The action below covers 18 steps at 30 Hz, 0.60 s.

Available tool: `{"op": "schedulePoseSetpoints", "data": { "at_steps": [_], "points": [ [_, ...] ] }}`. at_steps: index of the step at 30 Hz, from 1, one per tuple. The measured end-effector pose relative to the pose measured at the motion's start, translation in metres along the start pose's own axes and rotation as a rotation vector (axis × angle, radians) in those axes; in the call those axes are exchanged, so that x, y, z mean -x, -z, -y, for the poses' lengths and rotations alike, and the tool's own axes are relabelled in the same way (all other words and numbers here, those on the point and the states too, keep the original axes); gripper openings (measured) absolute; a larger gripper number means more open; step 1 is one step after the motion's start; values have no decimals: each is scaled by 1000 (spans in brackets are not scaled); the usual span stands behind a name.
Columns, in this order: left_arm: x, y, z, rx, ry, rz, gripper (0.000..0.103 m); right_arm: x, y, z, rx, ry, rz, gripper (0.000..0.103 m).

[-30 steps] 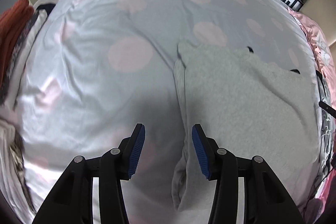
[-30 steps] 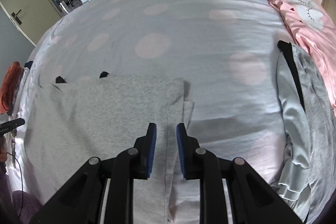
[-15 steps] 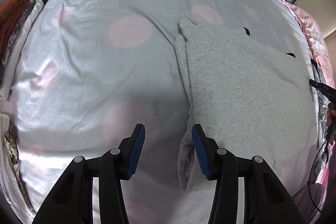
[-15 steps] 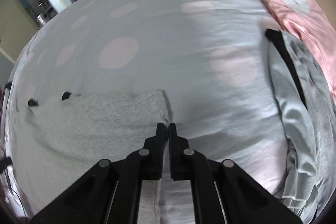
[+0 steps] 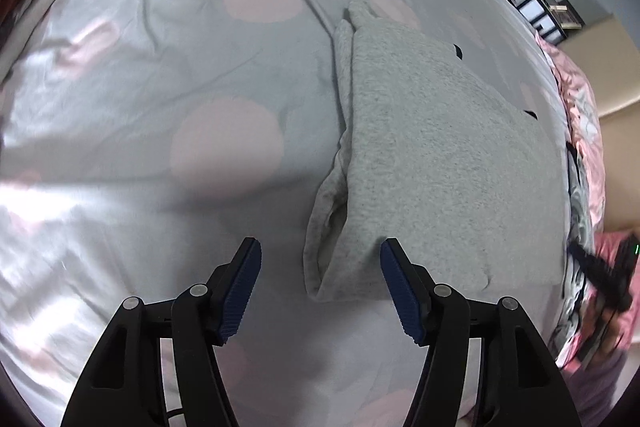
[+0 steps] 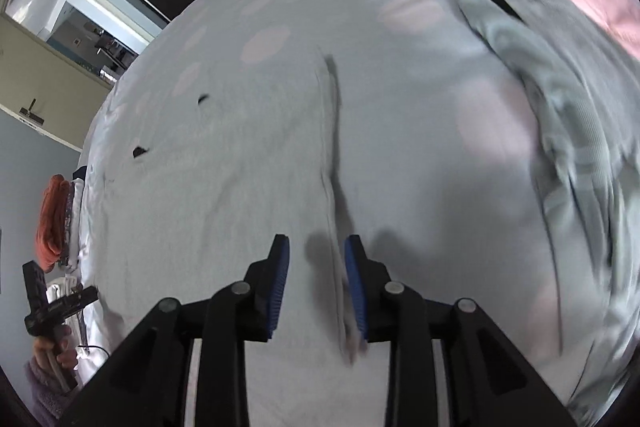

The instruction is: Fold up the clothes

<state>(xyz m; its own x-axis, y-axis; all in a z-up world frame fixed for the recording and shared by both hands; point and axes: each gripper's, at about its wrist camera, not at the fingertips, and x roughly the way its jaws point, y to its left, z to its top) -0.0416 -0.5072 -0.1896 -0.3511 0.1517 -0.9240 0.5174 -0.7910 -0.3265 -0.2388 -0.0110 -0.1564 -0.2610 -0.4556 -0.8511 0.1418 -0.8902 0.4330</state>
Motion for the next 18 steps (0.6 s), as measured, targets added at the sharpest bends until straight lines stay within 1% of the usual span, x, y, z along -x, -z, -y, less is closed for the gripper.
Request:
{"op": "schedulePoseSetpoints", "data": {
  "at_steps": [3,5,6,7,8,10,11,13,15,17,18],
  "points": [
    [-3,10,-6,54,39,10,63,2,34,13,-68,-52,16,30],
    [-10,17,-7,83,69,9,63,1,38,16,-81,-61,21,31],
    [-14,21,-8,93,73,14,57,1,39,17,-87,-65,24,31],
    [-15,24,-10,95,69,21,41,0,41,18,-93,-70,27,31],
    [-16,26,-9,87,53,29,33,-1,42,19,-99,-74,30,30],
    [-16,26,-7,69,25,47,18,-2,45,21,-112,-82,36,16],
    [-13,26,-6,61,9,60,13,-3,47,22,-118,-86,38,14],
    [-7,26,-5,45,-23,86,10,-4,50,25,-130,-95,44,12],
    [-5,27,-4,41,-49,98,10,-6,53,27,-143,-103,50,11],
    [-6,28,-6,52,-54,92,10,-7,56,29,-155,-111,56,11],
    [-6,28,-7,58,-58,90,13,-8,57,30,-161,-115,58,12]
  ]
}}
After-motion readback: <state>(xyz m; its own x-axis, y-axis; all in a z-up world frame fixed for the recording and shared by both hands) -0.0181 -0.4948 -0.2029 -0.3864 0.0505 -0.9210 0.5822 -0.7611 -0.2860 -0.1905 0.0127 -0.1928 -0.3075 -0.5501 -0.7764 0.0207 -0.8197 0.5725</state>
